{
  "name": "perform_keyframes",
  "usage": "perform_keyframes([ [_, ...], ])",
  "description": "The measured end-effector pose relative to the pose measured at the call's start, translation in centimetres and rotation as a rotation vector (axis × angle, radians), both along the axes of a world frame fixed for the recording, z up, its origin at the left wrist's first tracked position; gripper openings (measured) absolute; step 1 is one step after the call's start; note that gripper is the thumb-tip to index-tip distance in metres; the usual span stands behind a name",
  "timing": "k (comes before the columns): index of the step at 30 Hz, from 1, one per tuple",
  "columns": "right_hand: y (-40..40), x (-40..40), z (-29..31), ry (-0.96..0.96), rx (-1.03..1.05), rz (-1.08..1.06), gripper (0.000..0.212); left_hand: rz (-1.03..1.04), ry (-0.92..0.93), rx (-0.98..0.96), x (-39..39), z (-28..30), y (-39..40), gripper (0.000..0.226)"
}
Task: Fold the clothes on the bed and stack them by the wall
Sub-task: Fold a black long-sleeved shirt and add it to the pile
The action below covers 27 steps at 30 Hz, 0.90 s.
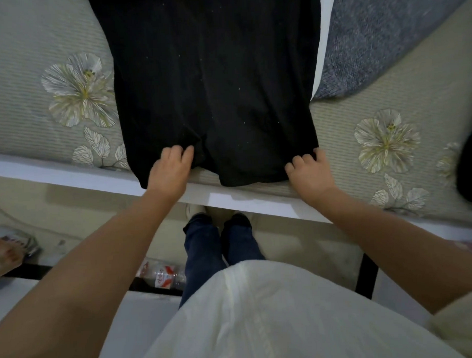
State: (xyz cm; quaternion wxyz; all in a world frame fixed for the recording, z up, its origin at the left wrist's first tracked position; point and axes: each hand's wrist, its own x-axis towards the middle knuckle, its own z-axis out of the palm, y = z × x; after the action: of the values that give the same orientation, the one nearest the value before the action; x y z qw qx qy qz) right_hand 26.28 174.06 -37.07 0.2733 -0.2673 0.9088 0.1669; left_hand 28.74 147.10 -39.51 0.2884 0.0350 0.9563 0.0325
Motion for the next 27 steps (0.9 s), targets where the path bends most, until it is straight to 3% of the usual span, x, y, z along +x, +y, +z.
perform_keyframes([
  [2, 1.0, -0.1, 0.8, 0.035, -0.056, 0.053, 0.031, 0.014, -0.001, 0.004, 0.1, 0.4, -1.0, 0.058],
  [4, 2.3, -0.3, 2.2, 0.219, -0.081, 0.117, 0.032, 0.007, -0.012, -0.035, 0.5, 0.9, -2.0, 0.056],
  [7, 4.7, -0.1, 3.8, 0.318, -0.184, 0.076, 0.014, -0.065, -0.059, -0.140, 1.8, 1.8, -3.7, 0.053],
  [9, 5.8, 0.0, 4.0, 0.299, -0.155, 0.055, 0.031, -0.117, -0.105, -0.209, 2.7, 2.1, -4.5, 0.054],
  [12, 5.8, 0.3, 3.4, 0.284, -0.182, 0.065, 0.035, -0.126, -0.099, -0.261, 3.7, 1.9, -4.4, 0.057],
  [15, 5.3, 0.5, 2.8, 0.337, -0.305, 0.079, 0.024, -0.017, -0.021, -0.179, 4.6, 1.4, -2.3, 0.062],
  [17, 5.8, 0.4, 2.6, 0.361, -0.410, 0.026, 0.010, -0.052, 0.025, -0.089, 5.0, 1.0, 0.3, 0.069],
  [20, 6.6, 0.4, 3.4, 0.365, -0.501, -0.054, 0.035, -0.068, 0.071, 0.046, 4.6, 0.2, 5.5, 0.076],
  [27, 7.6, -1.3, 6.4, 0.439, -0.575, -0.020, 0.031, 0.096, 0.114, 0.151, 1.9, -0.8, 10.9, 0.055],
])
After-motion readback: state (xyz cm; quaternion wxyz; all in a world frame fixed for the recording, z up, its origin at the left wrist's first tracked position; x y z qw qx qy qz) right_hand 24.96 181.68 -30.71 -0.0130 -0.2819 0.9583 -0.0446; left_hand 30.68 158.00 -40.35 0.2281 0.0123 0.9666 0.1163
